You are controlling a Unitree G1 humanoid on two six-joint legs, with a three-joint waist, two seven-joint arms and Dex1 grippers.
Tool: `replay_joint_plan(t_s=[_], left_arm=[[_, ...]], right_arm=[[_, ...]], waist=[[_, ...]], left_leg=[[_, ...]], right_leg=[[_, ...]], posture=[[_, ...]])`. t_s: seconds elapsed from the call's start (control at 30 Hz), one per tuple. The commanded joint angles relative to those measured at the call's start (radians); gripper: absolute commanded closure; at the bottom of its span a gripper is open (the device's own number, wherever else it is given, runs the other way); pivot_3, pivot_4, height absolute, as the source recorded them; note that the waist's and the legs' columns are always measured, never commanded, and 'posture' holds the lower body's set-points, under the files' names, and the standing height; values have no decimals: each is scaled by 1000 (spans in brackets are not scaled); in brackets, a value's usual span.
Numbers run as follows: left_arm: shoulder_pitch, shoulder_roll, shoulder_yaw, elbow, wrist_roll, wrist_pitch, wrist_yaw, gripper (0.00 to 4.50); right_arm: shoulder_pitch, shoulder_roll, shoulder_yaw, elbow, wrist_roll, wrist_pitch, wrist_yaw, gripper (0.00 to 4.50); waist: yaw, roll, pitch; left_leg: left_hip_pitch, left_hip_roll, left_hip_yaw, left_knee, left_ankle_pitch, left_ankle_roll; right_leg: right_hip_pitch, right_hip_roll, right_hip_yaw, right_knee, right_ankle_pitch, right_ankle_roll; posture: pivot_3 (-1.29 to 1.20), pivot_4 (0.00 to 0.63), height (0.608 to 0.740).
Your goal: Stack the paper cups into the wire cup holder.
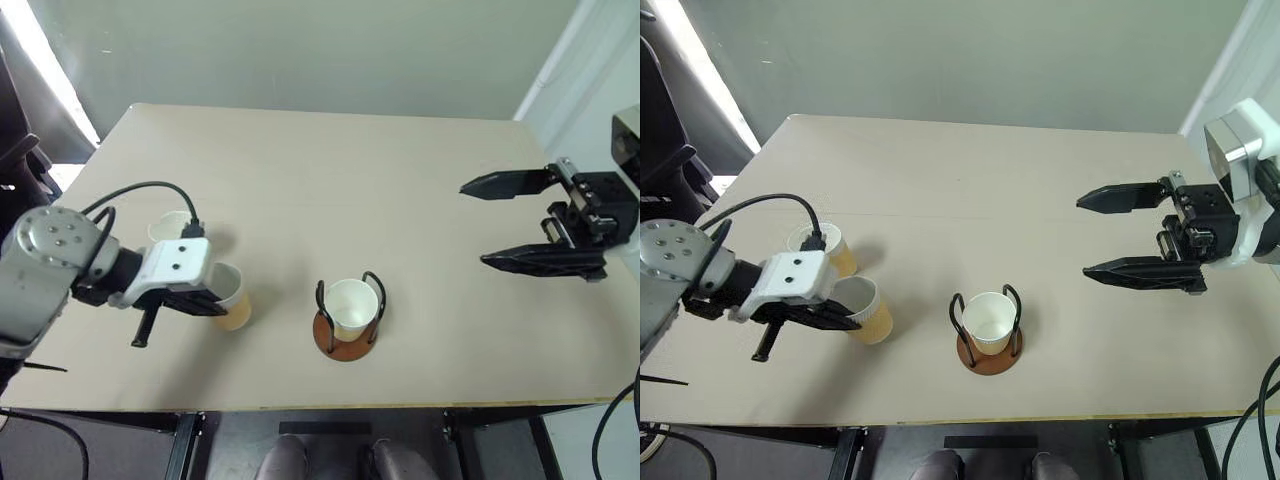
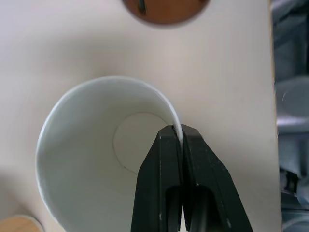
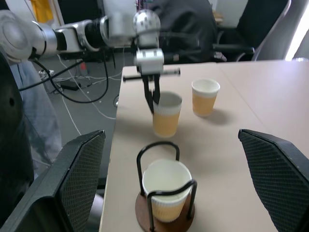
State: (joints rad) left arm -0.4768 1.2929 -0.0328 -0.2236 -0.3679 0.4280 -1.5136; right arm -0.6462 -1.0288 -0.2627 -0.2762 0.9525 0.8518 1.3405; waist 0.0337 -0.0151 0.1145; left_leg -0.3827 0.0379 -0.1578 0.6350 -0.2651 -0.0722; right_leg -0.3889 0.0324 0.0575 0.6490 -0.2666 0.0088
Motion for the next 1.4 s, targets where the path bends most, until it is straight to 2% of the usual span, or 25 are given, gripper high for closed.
replay_joint_plan(t_s=[0.03, 0.13, 0.23, 0.33, 0.57, 0.73, 0.87, 1.1, 1.4], left_arm=[[-134, -25, 77, 35, -89, 36, -13, 4471], [-413, -152, 72, 146, -166, 81, 13, 4471], [-557, -231, 34, 208, -188, 94, -35, 4471], [-653, -302, -37, 246, -206, 75, -95, 4471], [-755, -335, -288, 299, -295, -54, -101, 4471], [-799, -359, -403, 309, -388, -103, -101, 4471], [-808, -340, -498, 282, -431, -145, -101, 4471], [-824, -320, -644, 248, -413, -230, -101, 4471], [-851, -345, -744, 255, -313, -344, -101, 4471]], right_arm=[[41, -39, -37, -23, -24, -45, 24, 0], [61, -58, -49, -39, -29, -66, 23, 0], [87, -90, -45, -66, -45, -80, 37, 0], [154, -153, -37, -91, -129, -145, 67, 0], [265, -217, -114, -127, -164, -175, 72, 0], [287, -227, -175, -170, -118, -140, 52, 0], [314, -227, -202, -192, -111, -123, 29, 0], [346, -227, -241, -214, -94, -106, 4, 0], [350, -230, -244, -206, -99, -116, 4, 0]], waist=[[3, 0, 0], [16, 0, 0], [15, 3, -1], [13, 4, -2], [13, 3, -2], [15, 3, -1], [14, 3, -1], [15, 3, -1], [15, 3, -1]], left_leg=[[0, 0, 0, 0, 0, 0], [-1, 0, 0, 2, 0, 0], [-1, 0, 0, 6, -4, 8], [-1, -3, 3, 11, -5, 9], [-3, -6, 6, 13, -6, 10], [-2, -7, 7, 14, -7, 13], [-2, -8, 11, 17, -8, 14], [-2, -9, 13, 24, -12, 21], [-2, -9, 14, 29, -15, 24]], right_leg=[[0, 0, 0, 0, 0, 0], [0, 0, -1, 1, 0, 0], [1, -1, 1, 1, 1, 2], [4, -3, 3, 0, -1, 6], [3, -5, 9, -3, -1, 14], [3, -6, 16, -3, -2, 19], [4, -6, 22, -3, -2, 23], [4, -6, 25, -3, -2, 26], [6, -6, 27, -3, -1, 28]], posture=[[0, 150, 740], [0, 150, 740], [0, 150, 740], [0, 150, 740], [0, 150, 740], [0, 150, 740], [0, 150, 740], [0, 150, 740], [0, 150, 740]])
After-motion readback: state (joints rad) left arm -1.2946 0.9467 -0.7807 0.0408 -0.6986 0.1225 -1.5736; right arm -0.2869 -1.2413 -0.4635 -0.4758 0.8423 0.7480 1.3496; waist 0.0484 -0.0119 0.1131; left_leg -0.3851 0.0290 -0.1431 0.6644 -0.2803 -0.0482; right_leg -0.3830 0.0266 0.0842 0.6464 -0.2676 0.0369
